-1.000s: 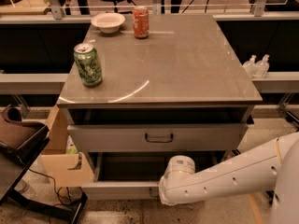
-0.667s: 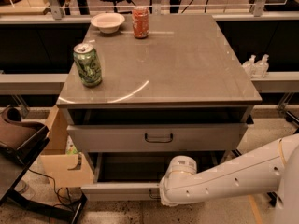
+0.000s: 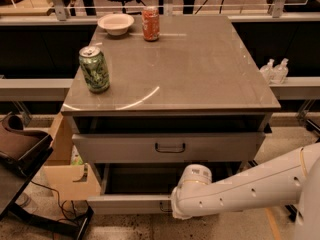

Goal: Open middle drawer

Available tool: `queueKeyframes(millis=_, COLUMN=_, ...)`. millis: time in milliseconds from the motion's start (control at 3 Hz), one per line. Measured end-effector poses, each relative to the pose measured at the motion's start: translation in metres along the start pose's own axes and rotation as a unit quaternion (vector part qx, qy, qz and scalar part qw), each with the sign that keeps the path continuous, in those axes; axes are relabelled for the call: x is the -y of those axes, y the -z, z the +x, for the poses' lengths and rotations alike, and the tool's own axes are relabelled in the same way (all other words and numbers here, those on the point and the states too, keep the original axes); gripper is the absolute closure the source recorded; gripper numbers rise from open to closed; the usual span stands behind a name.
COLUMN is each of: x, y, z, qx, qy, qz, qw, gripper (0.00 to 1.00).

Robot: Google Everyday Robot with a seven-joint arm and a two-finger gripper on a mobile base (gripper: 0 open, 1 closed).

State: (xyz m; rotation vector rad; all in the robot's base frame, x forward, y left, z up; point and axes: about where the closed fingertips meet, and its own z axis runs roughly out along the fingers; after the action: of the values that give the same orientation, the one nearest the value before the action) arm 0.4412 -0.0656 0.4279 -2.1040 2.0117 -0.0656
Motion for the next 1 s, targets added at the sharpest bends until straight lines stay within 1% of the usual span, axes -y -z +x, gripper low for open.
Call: queueKeyframes(millis=1000, x=0.0054, y=0.0025, z=0.0018, qx=0.002, qy=0.002, qz=0.001, qw=1.0000, gripper=1.00)
